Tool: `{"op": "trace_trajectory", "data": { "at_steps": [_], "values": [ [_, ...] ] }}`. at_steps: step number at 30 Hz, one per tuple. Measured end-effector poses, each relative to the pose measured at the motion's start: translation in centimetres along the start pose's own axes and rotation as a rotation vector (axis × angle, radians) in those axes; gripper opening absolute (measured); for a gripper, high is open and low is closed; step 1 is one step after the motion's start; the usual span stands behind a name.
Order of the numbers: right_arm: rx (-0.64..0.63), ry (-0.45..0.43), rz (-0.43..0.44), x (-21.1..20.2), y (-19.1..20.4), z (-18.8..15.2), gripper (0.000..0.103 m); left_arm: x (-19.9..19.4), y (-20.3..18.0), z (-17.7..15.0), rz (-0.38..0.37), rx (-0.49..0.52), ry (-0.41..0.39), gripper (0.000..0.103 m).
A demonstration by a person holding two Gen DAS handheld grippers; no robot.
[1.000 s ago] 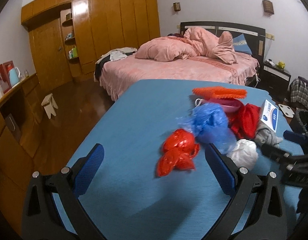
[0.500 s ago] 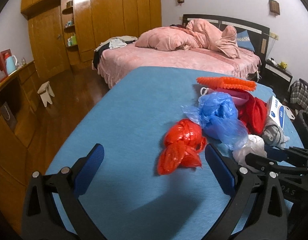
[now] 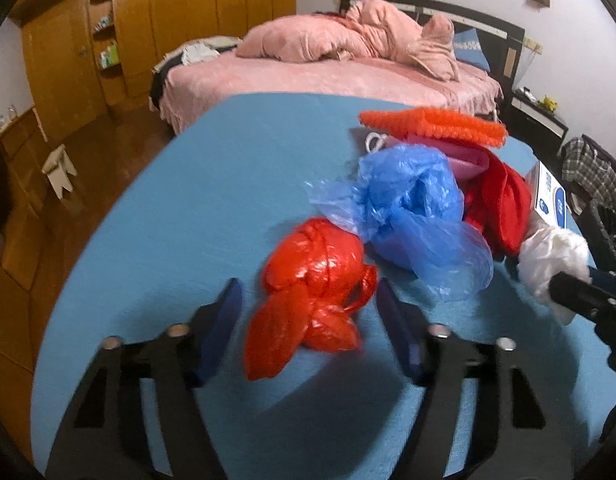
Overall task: Collect trash
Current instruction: 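Grasp the red plastic bag with the left tool while the right tool grasps the white tissue ball, then carry both items over the bin and open both tools to drop them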
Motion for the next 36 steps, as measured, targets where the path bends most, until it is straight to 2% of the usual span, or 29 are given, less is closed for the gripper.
{"op": "trace_trajectory", "data": {
  "at_steps": [4, 5, 12, 20, 29, 36],
  "values": [
    [-0.008, -0.009, -0.003, -0.5, -0.1, 0.0, 0.032, 0.5, 0.0, -0.1, -0.03, -0.004, 0.023, 0.031],
    [-0.007, -0.011, -0.002, -0.6, -0.2, 0.0, 0.032, 0.4, 0.0, -0.1, -0.036, -0.007, 0.019, 0.028],
    [0.014, -0.035, -0.001, -1.8, -1.3, 0.1, 0.032, -2.3, -1.3, -0.4, -0.027, 0.005, -0.048, 0.026],
    [0.051, -0.059, -0.012, -3.6, -3.4, -0.1, 0.032, -6.3, -4.8, -1.3, -0.072, 0.052, -0.09, 0.026],
    [0.148, -0.103, -0.103, -6.6, -9.8, -0.6, 0.031, -6.5, -12.5, 0.7, -0.208, 0.147, -0.127, 0.026],
    [0.261, -0.158, -0.241, -9.6, -17.4, -1.1, 0.032, -4.9, -20.2, 2.5, -0.347, 0.226, -0.149, 0.026]
  ]
}}
Point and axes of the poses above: each gripper's, at about its wrist camera, not at the fingertips, and x roughly the way its jaws point, y to its left, z to its top, the point moved 3 cm from there along x, roughly the way its jaws point, and after that the axes turned 14 degrees about -z, right-handed, at the moved point
